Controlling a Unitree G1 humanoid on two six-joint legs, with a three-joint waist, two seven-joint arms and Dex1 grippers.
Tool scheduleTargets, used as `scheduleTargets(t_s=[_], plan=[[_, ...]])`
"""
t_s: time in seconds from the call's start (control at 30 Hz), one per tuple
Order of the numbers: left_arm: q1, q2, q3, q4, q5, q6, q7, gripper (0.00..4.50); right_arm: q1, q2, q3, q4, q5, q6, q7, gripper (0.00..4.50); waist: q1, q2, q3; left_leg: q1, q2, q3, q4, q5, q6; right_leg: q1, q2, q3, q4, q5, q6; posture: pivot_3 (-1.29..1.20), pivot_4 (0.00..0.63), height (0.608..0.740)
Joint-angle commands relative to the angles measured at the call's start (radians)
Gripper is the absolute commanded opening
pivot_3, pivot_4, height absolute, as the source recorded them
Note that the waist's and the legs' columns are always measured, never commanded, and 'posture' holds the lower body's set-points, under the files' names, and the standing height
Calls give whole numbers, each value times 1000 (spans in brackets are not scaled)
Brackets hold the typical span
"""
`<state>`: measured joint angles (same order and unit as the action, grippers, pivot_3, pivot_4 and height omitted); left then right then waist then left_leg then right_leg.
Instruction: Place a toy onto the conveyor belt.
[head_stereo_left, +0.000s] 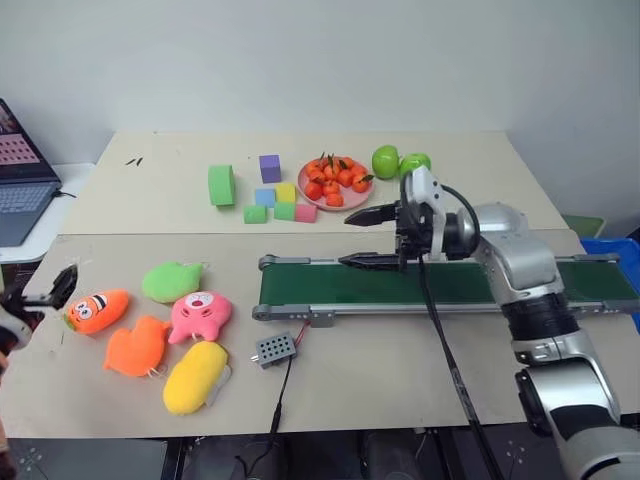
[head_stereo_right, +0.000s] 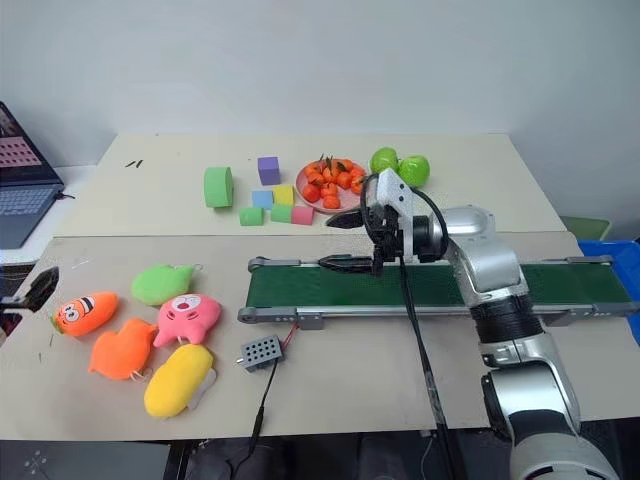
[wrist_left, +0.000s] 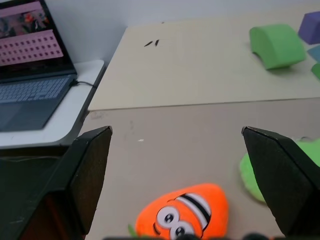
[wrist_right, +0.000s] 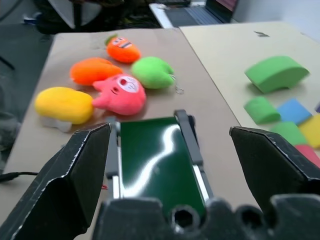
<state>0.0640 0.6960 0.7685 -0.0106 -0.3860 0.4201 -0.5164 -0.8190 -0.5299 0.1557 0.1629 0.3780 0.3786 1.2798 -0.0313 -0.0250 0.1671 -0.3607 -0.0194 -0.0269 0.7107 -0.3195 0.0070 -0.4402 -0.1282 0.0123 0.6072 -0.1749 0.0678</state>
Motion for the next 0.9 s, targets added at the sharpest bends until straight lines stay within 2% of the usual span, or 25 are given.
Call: scheduleTargets(t_s=[0.03, 0.33, 0.57, 0.67, 0.9], plan=[[14, -4, 20, 45, -14, -15, -2, 4436, -52, 14, 4, -25, 13, -12, 31, 4500, -1, 0, 0, 0, 0, 0, 0, 0, 0, 0, 0, 0, 0, 0, 0, 0, 150, 738], [-122, 29, -110, 257, 29, -36, -9, 4436, -58, 17, -2, -60, 4, 0, 15, 4500, 4, 0, 0, 0, 0, 1, 0, 0, -1, 0, 0, -2, 1, 0, -1, 0, 150, 738], [-170, 46, -202, 339, 71, -59, -23, 4436, -46, -10, -13, -99, 2, 9, -10, 4500, -10, 0, 0, 0, 0, 0, 0, 0, -1, -2, 0, -2, 1, 1, -1, 0, 150, 738], [-165, 62, -223, 363, 98, -54, -13, 3683, -38, -21, -12, -110, 3, 11, -17, 4500, -14, 0, 0, 1, 1, 0, 0, 0, -1, -2, 0, -2, 1, 0, -1, 0, 150, 738], [-171, 95, -233, 459, 132, -76, 13, 800, -40, -37, -12, -104, -5, -4, -30, 4500, -12, 0, 0, 1, 1, 0, 0, -1, 0, -2, 0, -2, 2, 1, -1, 0, 150, 738]])
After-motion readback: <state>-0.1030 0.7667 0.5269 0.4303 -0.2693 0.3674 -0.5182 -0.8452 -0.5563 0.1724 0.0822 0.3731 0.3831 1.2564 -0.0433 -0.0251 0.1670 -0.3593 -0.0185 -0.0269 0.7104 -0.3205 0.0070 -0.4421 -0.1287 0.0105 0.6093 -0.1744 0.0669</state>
